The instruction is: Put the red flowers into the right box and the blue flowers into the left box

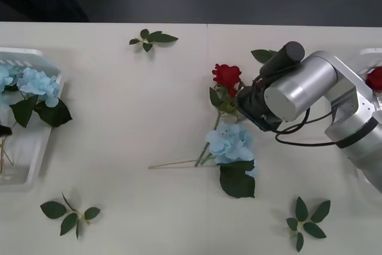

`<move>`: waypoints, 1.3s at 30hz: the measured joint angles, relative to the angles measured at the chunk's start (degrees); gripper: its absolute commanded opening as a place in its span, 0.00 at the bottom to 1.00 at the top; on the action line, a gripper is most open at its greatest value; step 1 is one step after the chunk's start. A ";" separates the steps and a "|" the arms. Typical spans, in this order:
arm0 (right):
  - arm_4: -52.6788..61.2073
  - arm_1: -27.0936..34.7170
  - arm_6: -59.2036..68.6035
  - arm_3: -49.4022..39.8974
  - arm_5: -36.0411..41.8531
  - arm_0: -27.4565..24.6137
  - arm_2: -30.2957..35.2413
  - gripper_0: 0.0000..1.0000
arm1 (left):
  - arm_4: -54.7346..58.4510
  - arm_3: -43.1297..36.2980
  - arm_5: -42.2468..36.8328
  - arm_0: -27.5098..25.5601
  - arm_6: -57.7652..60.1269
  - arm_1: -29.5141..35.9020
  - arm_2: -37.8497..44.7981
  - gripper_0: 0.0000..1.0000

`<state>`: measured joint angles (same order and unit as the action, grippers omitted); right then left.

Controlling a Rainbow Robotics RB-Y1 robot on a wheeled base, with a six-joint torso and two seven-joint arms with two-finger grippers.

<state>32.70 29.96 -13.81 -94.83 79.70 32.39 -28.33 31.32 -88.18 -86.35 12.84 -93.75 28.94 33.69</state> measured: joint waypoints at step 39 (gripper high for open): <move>0.74 -3.43 0.00 20.27 -10.14 7.36 -4.59 0.95 | 18.10 -40.62 -22.25 5.66 -9.12 -2.48 -24.00 1.00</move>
<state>33.44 26.52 -13.81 -74.56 69.57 39.75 -32.92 49.43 -128.80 -108.60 18.50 -102.87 26.46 9.69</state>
